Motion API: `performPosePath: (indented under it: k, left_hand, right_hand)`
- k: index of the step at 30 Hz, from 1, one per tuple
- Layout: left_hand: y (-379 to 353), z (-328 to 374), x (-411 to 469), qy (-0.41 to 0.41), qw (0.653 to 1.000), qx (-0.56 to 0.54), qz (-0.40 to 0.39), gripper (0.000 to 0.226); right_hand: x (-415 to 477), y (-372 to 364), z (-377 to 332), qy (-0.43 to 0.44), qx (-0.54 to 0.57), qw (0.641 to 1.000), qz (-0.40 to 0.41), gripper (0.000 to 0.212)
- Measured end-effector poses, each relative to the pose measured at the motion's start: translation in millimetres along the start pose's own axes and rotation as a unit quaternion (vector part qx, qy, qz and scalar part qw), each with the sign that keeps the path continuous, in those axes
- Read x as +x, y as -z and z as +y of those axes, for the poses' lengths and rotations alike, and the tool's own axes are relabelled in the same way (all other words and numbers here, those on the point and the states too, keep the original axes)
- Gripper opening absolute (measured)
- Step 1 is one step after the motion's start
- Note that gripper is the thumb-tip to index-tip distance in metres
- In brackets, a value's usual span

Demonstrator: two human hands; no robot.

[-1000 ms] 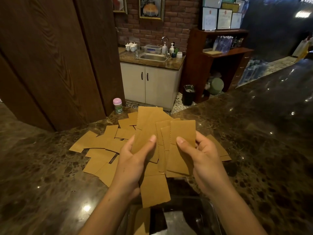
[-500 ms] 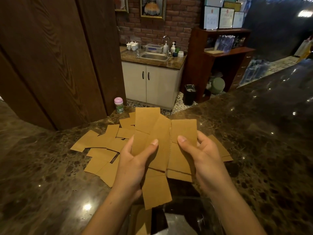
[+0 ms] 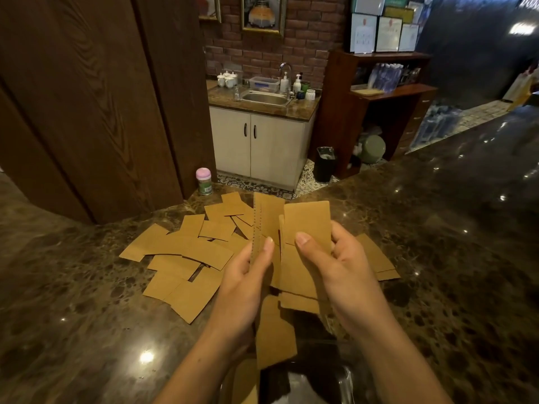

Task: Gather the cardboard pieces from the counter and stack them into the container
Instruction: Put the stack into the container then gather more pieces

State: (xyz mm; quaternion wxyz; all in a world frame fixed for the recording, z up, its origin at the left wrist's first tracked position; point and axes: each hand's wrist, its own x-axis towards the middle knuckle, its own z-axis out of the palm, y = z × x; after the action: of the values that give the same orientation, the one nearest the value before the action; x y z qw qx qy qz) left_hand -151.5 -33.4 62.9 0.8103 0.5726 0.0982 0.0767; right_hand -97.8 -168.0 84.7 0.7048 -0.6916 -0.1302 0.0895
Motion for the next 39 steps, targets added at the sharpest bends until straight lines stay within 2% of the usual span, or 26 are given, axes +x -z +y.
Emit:
performPosePath:
  k: [5, 10, 16, 18, 22, 25, 28, 31, 35, 39]
  left_hand:
    - [11.3, 9.8, -1.7, 0.027, 0.998, -0.052, 0.01, 0.022]
    - [11.3, 13.9, -2.4, 0.015, 0.999, -0.032, 0.019, 0.022]
    - [10.8, 12.0, -1.7, 0.002, 0.998, -0.041, 0.045, 0.031]
    - [6.9, 10.7, -2.0, -0.001, 0.998, -0.052, 0.041, 0.028]
    - [-1.1, 5.9, -2.8, 0.008, 0.998, -0.048, 0.029, 0.015]
    - [0.0, 7.3, -4.0, 0.042, 0.993, -0.104, 0.024, 0.031]
    - [5.5, 10.5, -3.2, 0.02, 0.997, -0.061, 0.038, 0.032]
    - [9.2, 12.4, -0.9, 0.0, 0.999, -0.03, 0.014, 0.03]
    - [10.1, 10.7, 1.0, 0.011, 0.999, 0.024, -0.041, 0.033]
    - [11.1, 9.4, 2.7, 0.034, 0.999, 0.028, -0.028, 0.036]
  right_hand:
    - [11.1, 20.8, -10.5, -0.009, 0.034, 0.999, 0.003, 0.026]
    - [21.6, 30.2, -22.4, -0.005, 0.006, 0.998, -0.061, 0.027]
    - [15.5, 22.3, -16.5, 0.014, 0.056, 0.998, 0.007, 0.025]
    - [10.3, 14.7, -10.2, -0.005, 0.093, 0.995, 0.021, 0.026]
    - [0.6, -3.2, 1.7, -0.06, 0.145, 0.988, -0.001, 0.022]
    - [0.1, -4.4, 4.4, -0.057, 0.166, 0.984, 0.029, 0.022]
    - [3.5, 6.8, -0.8, -0.051, 0.204, 0.976, 0.058, 0.021]
    - [5.8, 11.6, -6.8, -0.071, 0.241, 0.968, -0.003, 0.025]
    - [9.1, 7.6, -5.0, -0.105, 0.178, 0.977, -0.058, 0.028]
    - [15.6, 12.6, -5.0, -0.093, 0.2, 0.975, 0.014, 0.024]
